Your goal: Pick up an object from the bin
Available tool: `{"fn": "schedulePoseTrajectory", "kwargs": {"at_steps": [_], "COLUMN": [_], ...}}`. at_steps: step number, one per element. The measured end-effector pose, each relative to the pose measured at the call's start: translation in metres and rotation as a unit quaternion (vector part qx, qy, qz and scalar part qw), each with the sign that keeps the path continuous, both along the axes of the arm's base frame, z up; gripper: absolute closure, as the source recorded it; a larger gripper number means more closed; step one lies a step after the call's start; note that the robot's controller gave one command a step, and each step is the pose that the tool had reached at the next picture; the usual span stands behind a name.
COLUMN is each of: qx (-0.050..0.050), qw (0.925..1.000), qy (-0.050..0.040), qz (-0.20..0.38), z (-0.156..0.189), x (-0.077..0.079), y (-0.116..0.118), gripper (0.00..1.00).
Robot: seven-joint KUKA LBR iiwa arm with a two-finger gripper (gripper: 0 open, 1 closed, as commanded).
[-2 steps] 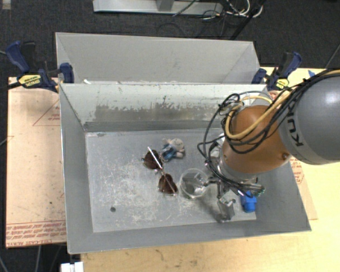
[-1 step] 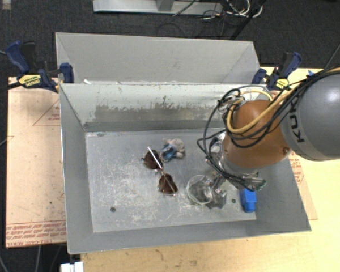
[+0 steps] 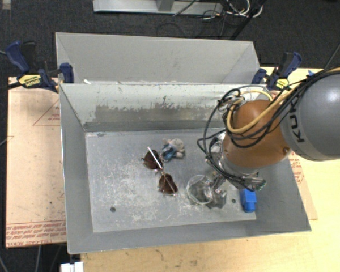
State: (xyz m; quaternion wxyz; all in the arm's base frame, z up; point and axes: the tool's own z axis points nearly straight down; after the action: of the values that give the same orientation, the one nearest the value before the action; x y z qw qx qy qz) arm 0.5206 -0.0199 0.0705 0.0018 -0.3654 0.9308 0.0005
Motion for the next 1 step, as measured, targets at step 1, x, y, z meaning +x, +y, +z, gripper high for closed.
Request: {"fn": "schedulePoseTrajectory", "kwargs": {"at_steps": [1], "qx": [0.0], "qw": [1.0], "qy": [0.0017], "qz": [0.0], "z": [0.0042], "x": [-0.0011], "y": [0.0002], "gripper": [1.0]}}
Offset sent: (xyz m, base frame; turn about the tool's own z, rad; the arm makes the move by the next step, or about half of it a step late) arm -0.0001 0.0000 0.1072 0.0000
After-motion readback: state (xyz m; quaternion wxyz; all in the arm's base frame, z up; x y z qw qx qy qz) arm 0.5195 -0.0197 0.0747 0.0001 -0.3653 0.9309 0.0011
